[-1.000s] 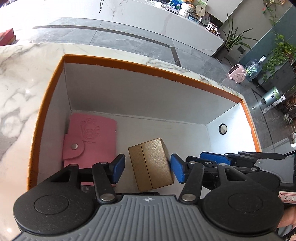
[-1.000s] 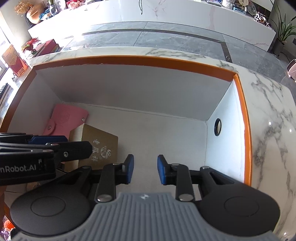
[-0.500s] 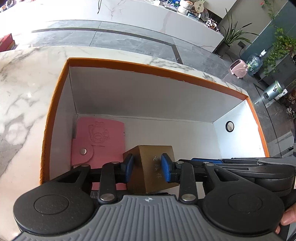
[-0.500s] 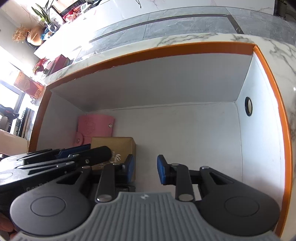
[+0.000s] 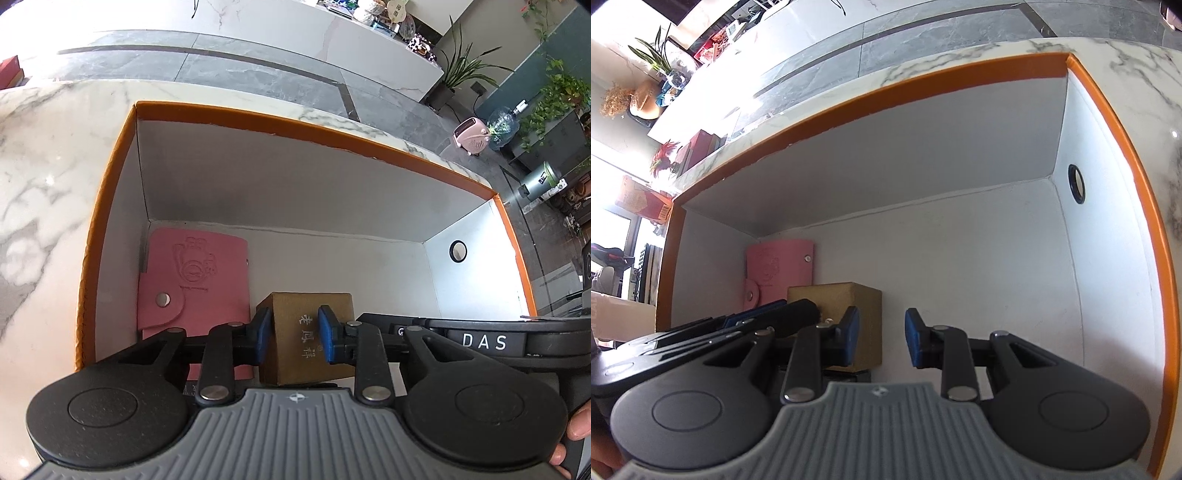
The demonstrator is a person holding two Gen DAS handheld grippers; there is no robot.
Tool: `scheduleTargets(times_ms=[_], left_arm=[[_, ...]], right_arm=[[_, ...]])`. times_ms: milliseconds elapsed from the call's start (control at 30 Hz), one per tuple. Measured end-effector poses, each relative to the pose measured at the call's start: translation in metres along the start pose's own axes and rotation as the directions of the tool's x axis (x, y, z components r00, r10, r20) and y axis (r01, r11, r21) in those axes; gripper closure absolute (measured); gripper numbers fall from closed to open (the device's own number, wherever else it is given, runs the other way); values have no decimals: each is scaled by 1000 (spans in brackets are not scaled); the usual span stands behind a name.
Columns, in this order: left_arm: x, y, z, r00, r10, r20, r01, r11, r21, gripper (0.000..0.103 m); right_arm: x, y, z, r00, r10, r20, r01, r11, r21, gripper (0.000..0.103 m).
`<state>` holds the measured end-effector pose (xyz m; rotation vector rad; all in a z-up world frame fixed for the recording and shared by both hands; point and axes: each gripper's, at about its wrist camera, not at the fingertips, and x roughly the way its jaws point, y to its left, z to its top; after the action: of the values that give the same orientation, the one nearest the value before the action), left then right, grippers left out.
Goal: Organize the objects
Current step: 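Lower brown cardboard box into orange box beside wallet and open left gripper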
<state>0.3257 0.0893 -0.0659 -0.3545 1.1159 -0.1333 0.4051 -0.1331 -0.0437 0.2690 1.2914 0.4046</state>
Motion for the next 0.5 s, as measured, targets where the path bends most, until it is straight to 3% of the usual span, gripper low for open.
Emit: scheduleTargets(times_ms=[233, 367, 500], left_arm=[[-9, -2, -3, 999, 32, -1, -32, 999, 21, 73], [-16, -2, -5, 999, 43, 27, -43, 999, 20, 73], [-42, -16, -15, 994, 32, 105, -41, 995, 87, 73]], right_arm=[[2, 4, -4, 999, 32, -6, -32, 999, 12, 87], [1, 7, -5, 999, 46, -15, -46, 999, 8, 87], [-18, 15, -13, 999, -7, 48, 11, 996, -84, 85]])
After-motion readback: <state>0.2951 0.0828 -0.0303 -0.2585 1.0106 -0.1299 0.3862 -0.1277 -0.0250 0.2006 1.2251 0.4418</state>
